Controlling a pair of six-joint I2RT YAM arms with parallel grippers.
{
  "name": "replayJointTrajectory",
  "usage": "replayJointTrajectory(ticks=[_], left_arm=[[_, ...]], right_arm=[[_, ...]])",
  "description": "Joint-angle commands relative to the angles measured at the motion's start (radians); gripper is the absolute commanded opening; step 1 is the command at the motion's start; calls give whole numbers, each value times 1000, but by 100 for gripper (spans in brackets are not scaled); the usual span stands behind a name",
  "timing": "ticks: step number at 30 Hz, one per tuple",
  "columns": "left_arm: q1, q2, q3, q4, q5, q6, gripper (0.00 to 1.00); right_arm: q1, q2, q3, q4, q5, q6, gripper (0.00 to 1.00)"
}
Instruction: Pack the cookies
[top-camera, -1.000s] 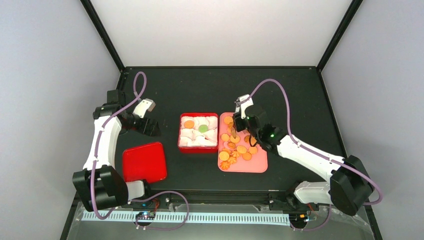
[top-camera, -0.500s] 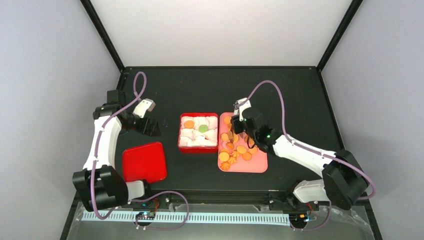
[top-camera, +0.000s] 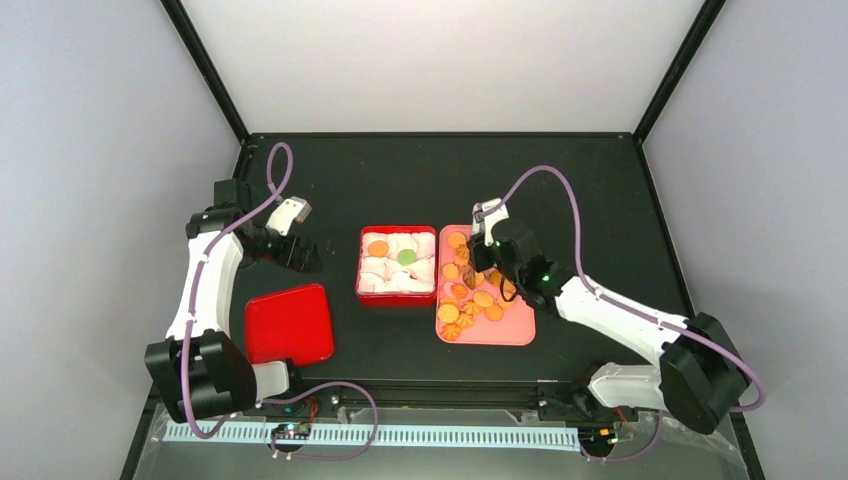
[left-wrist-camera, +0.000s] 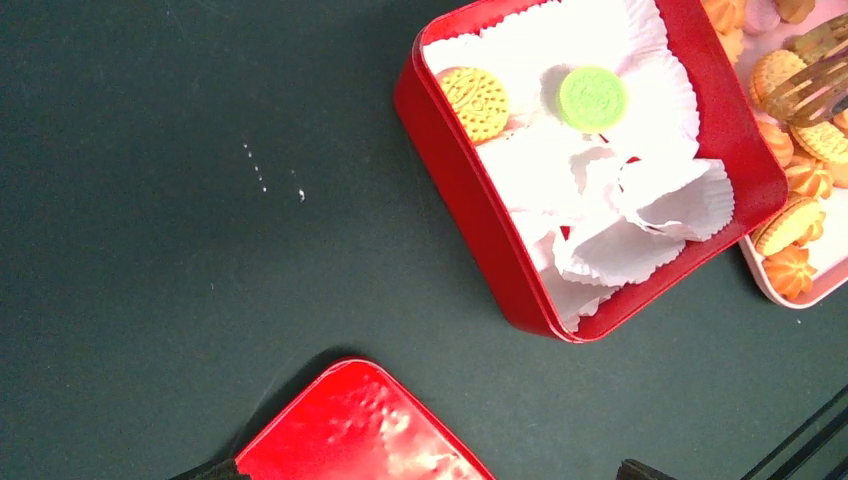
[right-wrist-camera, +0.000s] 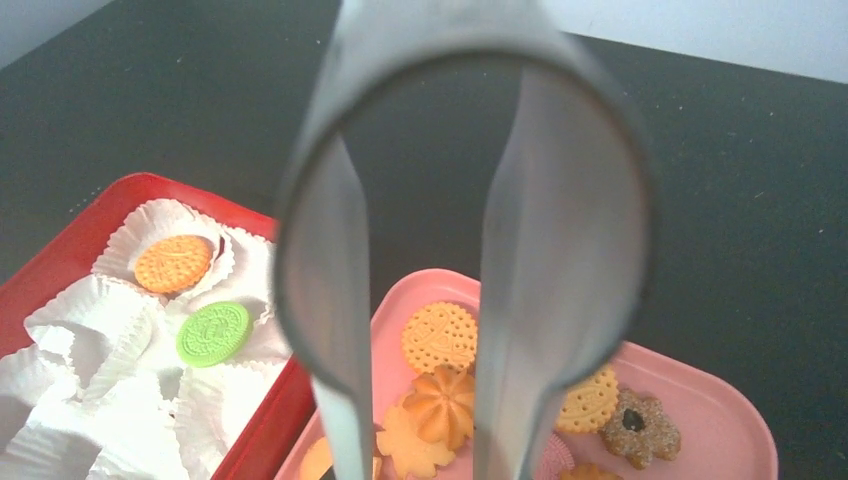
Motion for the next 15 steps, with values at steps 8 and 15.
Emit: replayJointTrajectory(ticks=[8, 15], left_arm=[[5, 13, 48, -22, 24, -3, 99], [5, 12, 47, -25, 19, -5, 99]], right_arm=[[2, -58, 213, -45, -19, -69, 16], [49, 138, 430, -41, -74, -96, 18]])
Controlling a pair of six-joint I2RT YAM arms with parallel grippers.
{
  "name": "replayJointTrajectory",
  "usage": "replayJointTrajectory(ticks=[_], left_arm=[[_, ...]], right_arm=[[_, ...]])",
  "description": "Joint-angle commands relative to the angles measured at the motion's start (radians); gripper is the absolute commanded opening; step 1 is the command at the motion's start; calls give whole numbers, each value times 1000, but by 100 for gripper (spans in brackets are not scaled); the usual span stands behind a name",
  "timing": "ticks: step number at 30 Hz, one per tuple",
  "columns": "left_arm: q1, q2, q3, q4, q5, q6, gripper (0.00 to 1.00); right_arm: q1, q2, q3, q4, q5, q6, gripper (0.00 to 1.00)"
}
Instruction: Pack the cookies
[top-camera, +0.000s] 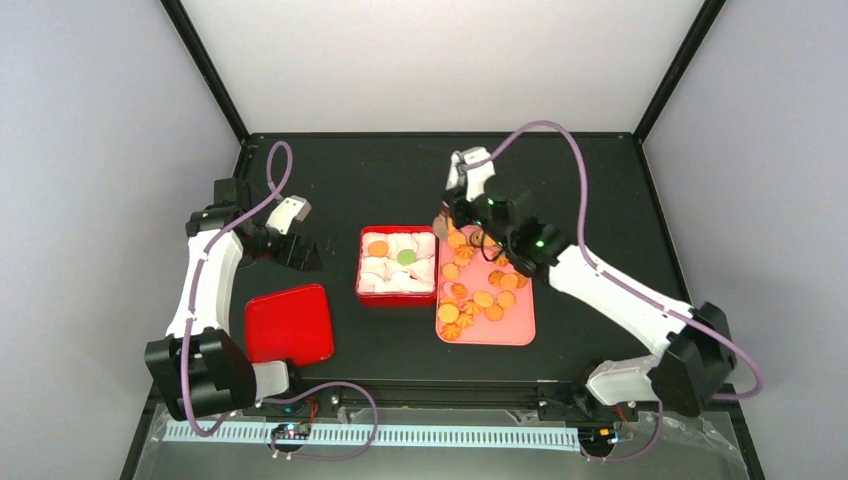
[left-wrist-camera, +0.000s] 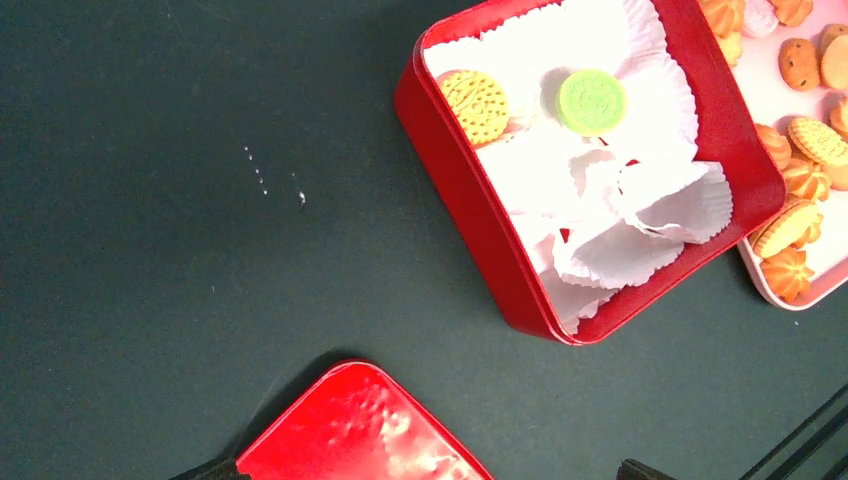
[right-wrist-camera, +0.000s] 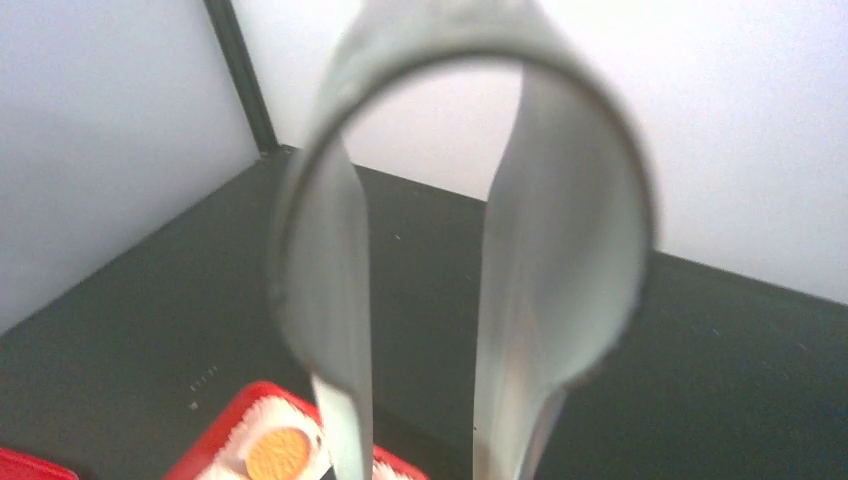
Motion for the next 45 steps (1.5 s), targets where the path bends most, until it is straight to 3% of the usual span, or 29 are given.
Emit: replayJointTrajectory(ticks=[1, 9, 13, 21, 24, 33, 45], left_arm=[[5, 0, 35, -22, 13, -4, 99], [5, -13, 27, -22, 9, -3, 99], [5, -18, 28, -22, 6, -1, 99], [5, -24, 25, -25, -1, 4, 99], [5, -24, 24, -24, -3, 5, 99], [5, -25, 22, -24, 0, 3, 99], [5, -20, 27, -23, 7, 3, 99]], right_arm=[[42, 149, 139, 22, -35, -40, 17], [47, 381, 304, -8, -27, -62, 19], [47, 431, 334, -7, -11, -73, 20], [47, 469, 339, 16, 3, -69, 32], [47, 463, 332, 19, 7, -69, 44], [46, 404, 302, 30, 29, -69, 43], [-71, 123, 85, 46, 59, -54, 44]])
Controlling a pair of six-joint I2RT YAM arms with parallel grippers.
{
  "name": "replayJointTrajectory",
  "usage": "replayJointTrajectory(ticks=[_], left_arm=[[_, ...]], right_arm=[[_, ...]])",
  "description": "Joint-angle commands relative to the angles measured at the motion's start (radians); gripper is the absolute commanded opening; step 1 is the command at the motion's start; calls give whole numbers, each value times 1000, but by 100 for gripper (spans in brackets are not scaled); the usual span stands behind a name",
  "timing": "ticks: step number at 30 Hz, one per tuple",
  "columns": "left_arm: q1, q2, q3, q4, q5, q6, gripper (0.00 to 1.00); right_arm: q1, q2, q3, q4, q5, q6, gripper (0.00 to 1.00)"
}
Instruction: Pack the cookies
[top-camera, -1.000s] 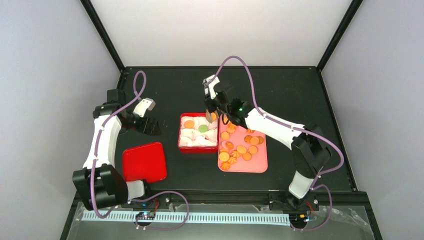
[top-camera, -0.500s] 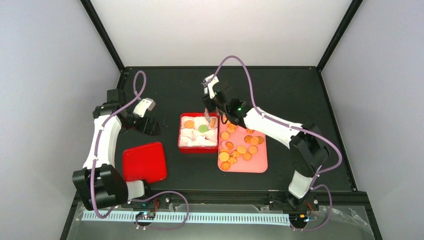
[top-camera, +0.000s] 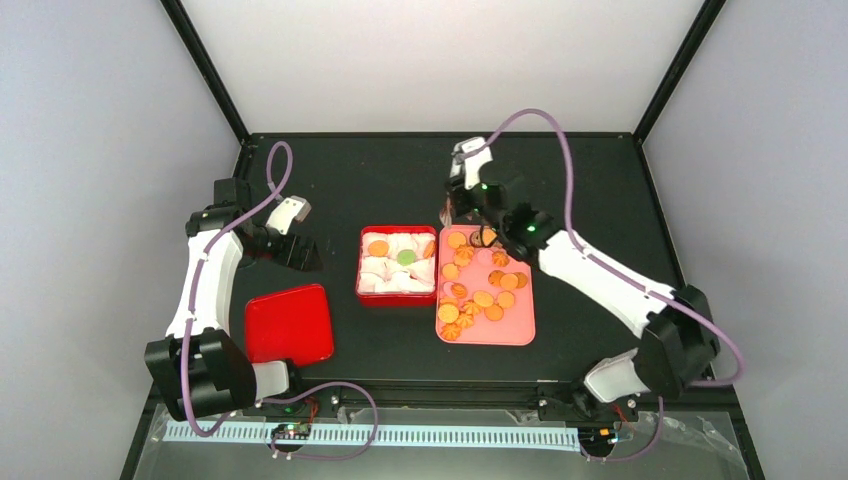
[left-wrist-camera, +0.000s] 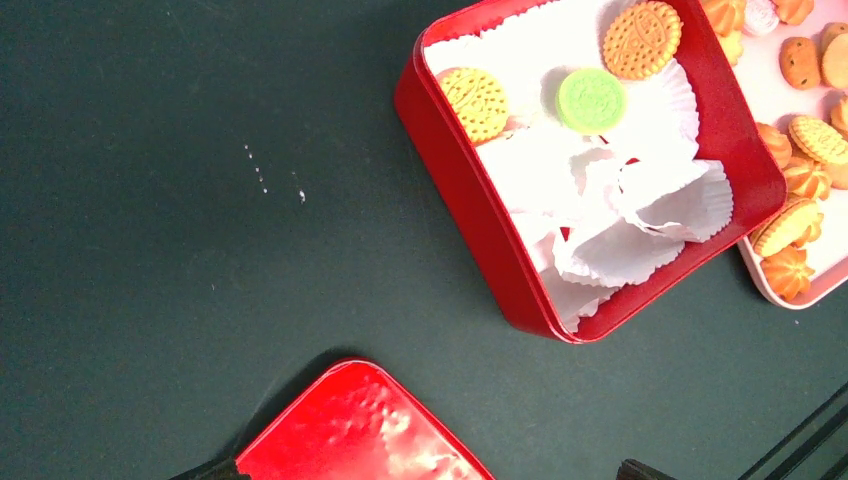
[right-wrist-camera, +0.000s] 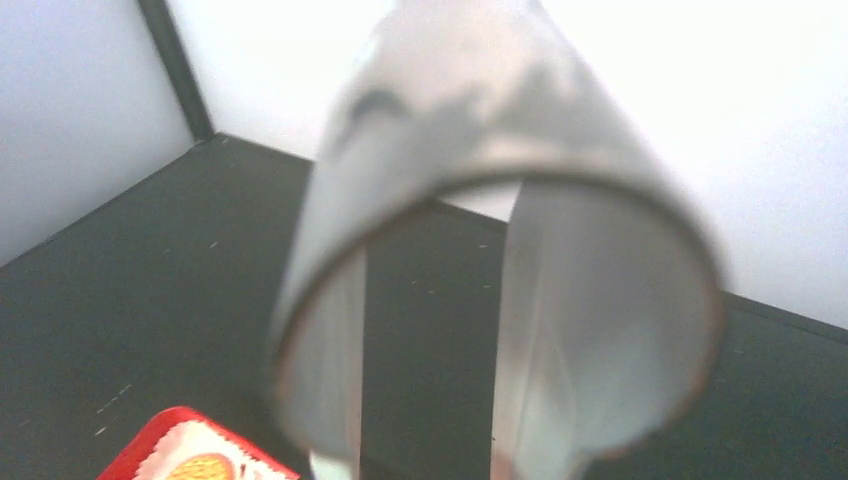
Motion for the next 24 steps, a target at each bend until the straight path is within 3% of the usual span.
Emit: replayJointTrajectory(ticks=[1, 7, 24], left_arm=[[5, -18, 27, -20, 10, 3, 99], [6, -20, 26, -23, 9, 4, 99], [5, -21, 37, -27, -4, 11, 99]], right_arm=[[-58, -82, -86, 44, 29, 14, 44], [-73, -69, -176, 74, 20, 28, 44], [-74, 82, -178, 125, -53, 82, 44]])
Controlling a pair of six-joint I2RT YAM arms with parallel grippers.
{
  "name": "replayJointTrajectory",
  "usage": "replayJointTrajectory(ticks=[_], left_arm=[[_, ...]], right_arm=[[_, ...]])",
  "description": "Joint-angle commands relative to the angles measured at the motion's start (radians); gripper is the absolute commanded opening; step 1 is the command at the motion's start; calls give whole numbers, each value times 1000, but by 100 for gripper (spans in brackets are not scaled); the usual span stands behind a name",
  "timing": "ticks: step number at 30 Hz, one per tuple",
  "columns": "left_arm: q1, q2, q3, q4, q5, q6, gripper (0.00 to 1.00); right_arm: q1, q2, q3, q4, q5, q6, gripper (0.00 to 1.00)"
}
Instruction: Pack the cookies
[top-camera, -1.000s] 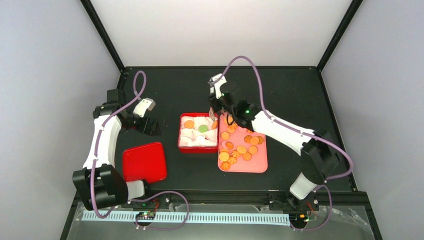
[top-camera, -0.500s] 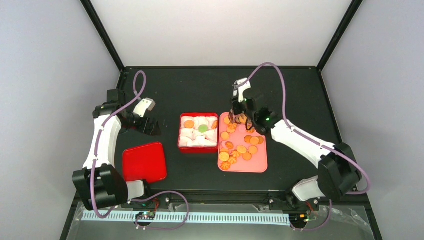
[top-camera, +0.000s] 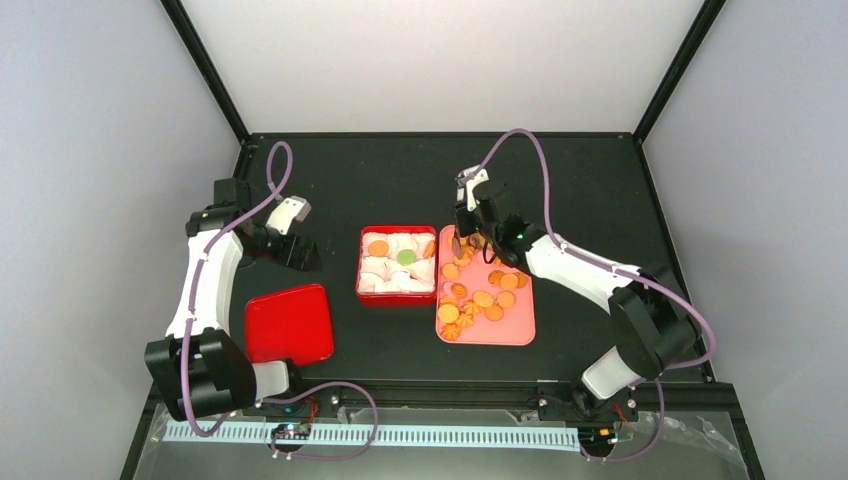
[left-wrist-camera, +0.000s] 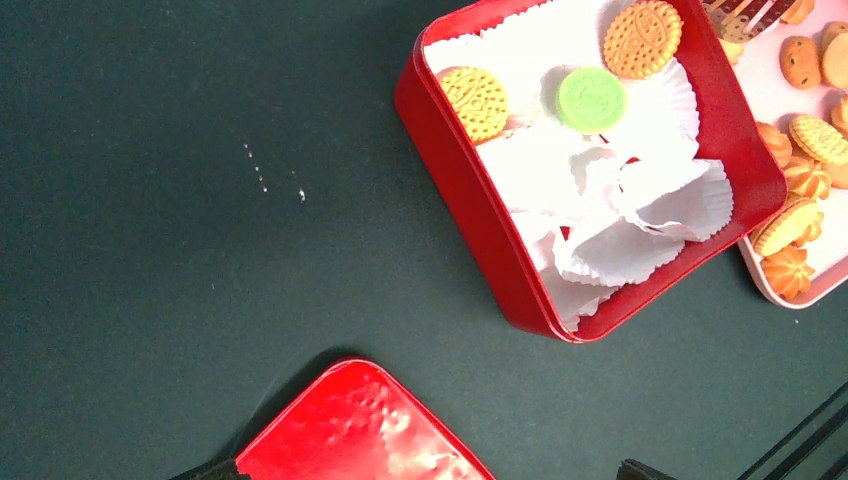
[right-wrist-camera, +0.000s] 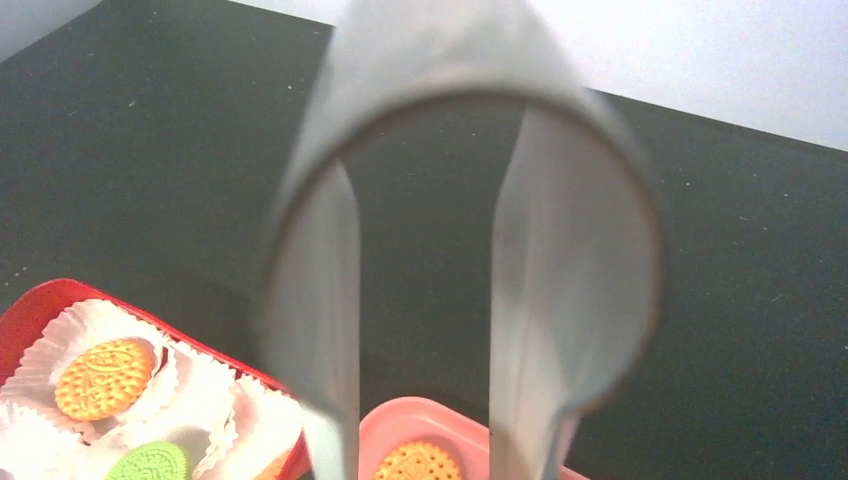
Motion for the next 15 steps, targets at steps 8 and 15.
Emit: replayJointTrajectory(ticks=[8, 15], left_arm=[[5, -17, 29, -21, -2, 12, 99], [5, -14, 31, -18, 4, 5, 99]], right_arm=[[-1, -30, -28, 38, -23, 36, 27], [1, -114, -20, 10, -13, 17, 19]])
